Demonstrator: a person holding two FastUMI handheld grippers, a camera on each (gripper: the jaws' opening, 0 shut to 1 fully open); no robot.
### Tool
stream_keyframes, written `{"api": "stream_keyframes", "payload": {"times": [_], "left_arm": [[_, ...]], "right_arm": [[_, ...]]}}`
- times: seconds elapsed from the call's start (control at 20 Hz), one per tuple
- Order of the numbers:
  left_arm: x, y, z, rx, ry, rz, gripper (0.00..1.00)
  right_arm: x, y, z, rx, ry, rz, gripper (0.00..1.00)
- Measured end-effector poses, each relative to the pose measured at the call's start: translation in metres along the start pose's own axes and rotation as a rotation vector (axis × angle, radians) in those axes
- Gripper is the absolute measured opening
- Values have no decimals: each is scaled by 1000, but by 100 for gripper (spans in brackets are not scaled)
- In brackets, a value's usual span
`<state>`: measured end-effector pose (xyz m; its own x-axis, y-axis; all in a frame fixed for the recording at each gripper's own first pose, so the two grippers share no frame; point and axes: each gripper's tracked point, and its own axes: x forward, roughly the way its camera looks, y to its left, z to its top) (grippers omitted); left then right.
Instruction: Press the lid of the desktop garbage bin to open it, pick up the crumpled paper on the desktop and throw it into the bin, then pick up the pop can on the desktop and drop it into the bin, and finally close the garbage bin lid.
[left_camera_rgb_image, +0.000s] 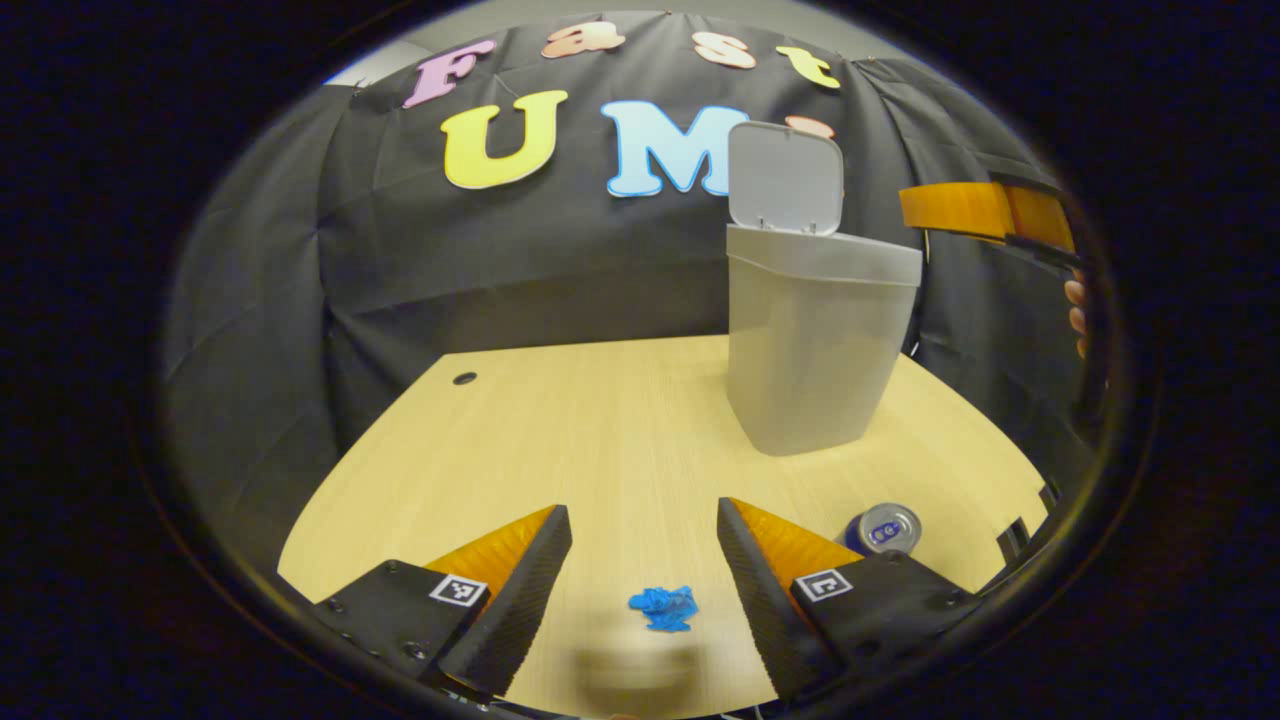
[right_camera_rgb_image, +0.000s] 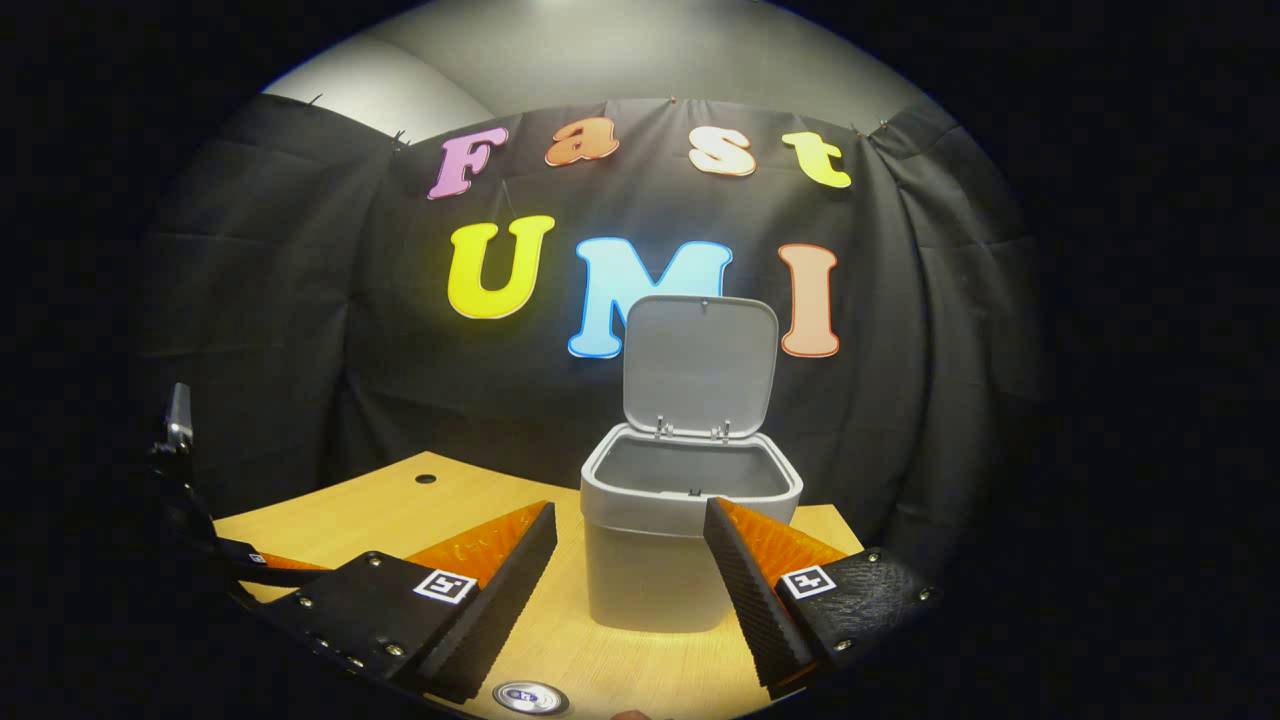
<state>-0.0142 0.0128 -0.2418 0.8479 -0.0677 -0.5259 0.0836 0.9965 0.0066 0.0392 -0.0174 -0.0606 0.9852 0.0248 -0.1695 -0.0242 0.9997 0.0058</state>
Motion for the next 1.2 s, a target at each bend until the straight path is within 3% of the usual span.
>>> {"api": "stream_keyframes", "payload": {"times": [0.5,0.9,1.0,1.1,1.15,1.2], "left_arm": [[37,-9,-93,16,191,-33,97],[61,0,-129,32,299,-36,97],[67,4,-134,29,319,-34,90],[73,4,-138,37,324,-31,92],[76,3,-138,51,322,-31,81],[76,2,-139,64,321,-30,79]], "right_arm": [[-23,-2,-31,-9,98,-32,95],[-26,-15,-27,26,94,-81,95],[-26,-18,-26,44,96,-93,95],[-25,-20,-27,60,102,-99,95],[-25,-21,-27,66,108,-99,95],[-27,-23,-29,68,113,-102,95]]}}
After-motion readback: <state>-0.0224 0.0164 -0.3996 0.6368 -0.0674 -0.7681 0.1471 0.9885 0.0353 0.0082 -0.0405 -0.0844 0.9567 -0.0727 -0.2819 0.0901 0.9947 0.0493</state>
